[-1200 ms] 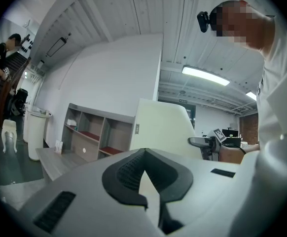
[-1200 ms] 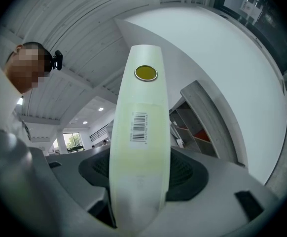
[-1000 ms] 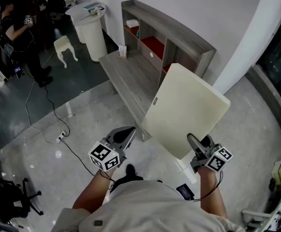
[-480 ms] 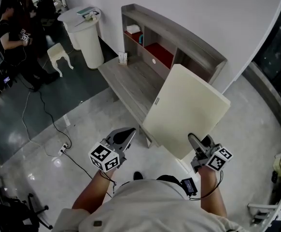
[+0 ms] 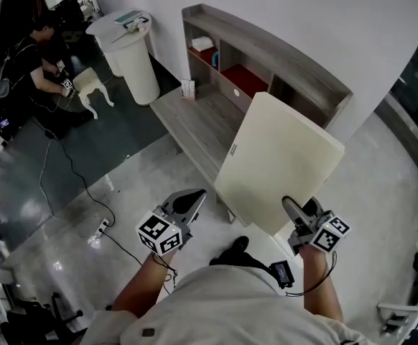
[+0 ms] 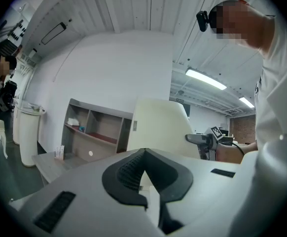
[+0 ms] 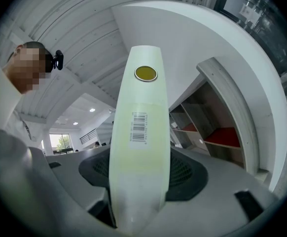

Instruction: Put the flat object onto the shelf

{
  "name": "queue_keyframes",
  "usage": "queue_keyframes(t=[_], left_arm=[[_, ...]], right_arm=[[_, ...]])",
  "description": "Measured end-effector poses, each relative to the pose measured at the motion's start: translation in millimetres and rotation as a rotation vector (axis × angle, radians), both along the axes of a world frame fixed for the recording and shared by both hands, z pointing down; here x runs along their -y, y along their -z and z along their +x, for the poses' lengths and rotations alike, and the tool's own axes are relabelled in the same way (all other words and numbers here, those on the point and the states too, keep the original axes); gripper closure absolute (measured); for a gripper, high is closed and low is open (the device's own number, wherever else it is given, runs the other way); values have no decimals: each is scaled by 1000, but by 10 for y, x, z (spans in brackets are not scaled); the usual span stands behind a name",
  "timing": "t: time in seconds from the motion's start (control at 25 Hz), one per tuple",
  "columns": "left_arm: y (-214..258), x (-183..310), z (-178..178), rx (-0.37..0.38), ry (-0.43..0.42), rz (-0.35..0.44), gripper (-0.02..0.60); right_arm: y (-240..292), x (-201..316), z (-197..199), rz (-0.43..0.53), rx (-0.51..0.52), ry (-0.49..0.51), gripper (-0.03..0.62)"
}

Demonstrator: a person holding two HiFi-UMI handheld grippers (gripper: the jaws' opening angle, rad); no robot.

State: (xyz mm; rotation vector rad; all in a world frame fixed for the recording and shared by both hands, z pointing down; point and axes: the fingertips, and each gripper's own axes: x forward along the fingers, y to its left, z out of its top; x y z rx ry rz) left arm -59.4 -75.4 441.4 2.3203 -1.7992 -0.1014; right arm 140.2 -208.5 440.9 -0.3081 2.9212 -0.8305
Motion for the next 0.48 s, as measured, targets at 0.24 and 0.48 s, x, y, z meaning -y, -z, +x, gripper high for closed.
queue_keyframes(t=[0.24,0.48], left_arm=[[14,521,-177,11,-14,4,566],[25,1238,-287,12,-54,10,566]], right_arm=[[24,467,-162,12,7,8,310],[154,985,-245,70,-10,3,310]])
